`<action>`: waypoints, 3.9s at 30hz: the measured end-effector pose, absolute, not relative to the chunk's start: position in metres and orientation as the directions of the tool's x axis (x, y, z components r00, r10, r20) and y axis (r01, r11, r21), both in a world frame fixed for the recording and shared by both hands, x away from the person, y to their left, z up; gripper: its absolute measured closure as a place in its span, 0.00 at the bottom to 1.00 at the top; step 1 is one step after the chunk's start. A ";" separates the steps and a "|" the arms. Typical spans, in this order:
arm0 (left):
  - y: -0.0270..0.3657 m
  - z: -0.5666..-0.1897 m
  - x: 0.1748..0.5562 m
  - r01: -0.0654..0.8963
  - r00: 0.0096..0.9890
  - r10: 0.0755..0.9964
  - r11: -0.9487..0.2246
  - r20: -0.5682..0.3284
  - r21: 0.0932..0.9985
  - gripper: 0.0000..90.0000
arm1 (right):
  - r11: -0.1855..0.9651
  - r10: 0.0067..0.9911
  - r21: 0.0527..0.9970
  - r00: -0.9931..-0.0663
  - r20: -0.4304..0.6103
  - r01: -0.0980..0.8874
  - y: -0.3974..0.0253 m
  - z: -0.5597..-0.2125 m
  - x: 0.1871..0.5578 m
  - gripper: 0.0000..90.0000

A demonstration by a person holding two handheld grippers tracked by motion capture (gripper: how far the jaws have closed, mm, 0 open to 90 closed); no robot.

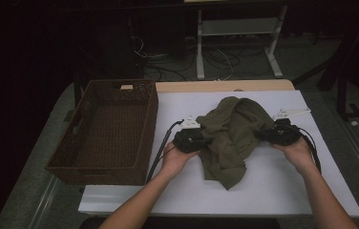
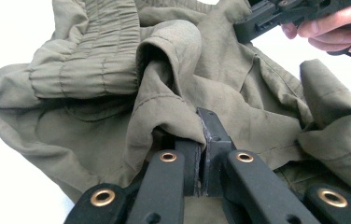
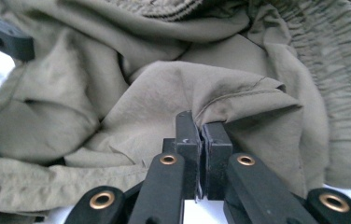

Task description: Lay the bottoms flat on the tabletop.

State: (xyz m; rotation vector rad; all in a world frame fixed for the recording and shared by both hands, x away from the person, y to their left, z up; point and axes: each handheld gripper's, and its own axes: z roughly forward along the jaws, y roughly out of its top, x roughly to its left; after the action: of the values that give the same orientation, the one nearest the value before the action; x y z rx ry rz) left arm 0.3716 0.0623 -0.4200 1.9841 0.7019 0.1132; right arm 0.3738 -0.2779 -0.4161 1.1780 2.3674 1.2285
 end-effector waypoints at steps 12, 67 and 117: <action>0.081 -0.414 0.377 0.430 0.804 0.560 -0.318 -0.198 0.845 0.97 | 0.314 0.761 0.768 -0.632 0.148 0.558 -0.296 -0.416 0.372 0.97; 0.066 -0.398 0.325 0.405 0.856 0.484 -0.411 -0.181 0.817 0.48 | 0.334 0.716 0.728 -0.664 0.217 0.598 -0.288 -0.407 0.337 0.50; 0.057 -0.422 0.340 0.377 0.853 0.518 -0.514 -0.072 0.771 0.95 | 0.551 0.586 0.650 -0.797 0.145 0.523 -0.215 -0.424 0.335 0.97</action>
State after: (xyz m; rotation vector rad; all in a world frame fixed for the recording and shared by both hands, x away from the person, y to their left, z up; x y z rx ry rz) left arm 0.3402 0.0573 -0.4222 2.1704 0.6473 0.2104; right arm 0.3349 -0.2145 -0.4243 0.9634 2.6881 1.0800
